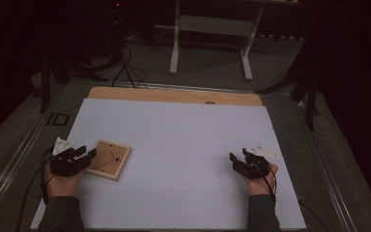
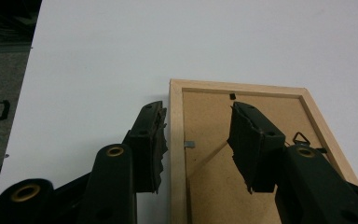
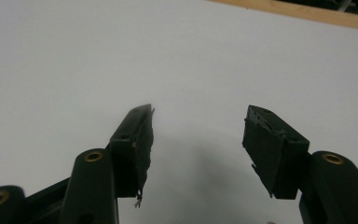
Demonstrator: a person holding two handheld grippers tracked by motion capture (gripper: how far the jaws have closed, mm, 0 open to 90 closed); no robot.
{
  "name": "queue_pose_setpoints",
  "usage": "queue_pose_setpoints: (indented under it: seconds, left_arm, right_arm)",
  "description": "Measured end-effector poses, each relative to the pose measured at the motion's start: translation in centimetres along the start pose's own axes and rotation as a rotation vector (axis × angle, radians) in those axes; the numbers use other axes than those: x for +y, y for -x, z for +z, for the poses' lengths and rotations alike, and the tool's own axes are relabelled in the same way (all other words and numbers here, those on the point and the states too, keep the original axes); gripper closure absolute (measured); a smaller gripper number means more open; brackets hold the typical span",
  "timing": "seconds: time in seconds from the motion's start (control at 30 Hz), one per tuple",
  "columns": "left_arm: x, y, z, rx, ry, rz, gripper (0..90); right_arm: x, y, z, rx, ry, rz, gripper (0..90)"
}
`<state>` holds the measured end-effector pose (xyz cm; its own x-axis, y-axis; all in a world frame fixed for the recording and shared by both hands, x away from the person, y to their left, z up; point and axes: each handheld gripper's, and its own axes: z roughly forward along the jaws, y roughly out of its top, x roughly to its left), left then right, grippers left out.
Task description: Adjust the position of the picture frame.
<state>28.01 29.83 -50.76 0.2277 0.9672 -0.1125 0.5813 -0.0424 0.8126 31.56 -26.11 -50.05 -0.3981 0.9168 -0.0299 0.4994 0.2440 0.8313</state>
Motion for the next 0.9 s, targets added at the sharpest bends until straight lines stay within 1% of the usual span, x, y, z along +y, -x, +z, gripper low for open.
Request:
queue_pose_setpoints:
  seconds: [0.13,0.47,0.53,0.7,0.9]
  left_arm:
    - [0.0,0.0,0.0,0.002,-0.001,0.005,55.3]
    - [-0.1,-0.1,-0.1,0.006,-0.011,0.006,55.6]
    - [-0.1,-0.2,-0.1,-0.001,-0.022,0.012,57.0]
    - [-0.2,0.0,-0.1,-0.011,-0.027,0.024,60.1]
    - [-0.4,-0.2,-0.2,-0.008,-0.033,0.016,64.0]
  right_arm:
    - [0.1,-0.2,-0.2,0.002,0.014,-0.021,42.3]
    - [0.1,-0.5,-0.2,0.010,0.021,-0.039,42.7]
    - [0.1,-0.5,-0.1,0.012,0.021,-0.040,42.9]
    - [0.0,-0.7,-0.1,0.010,0.023,-0.052,45.1]
    - [-0.1,-1.1,-0.1,0.012,0.026,-0.066,46.6]
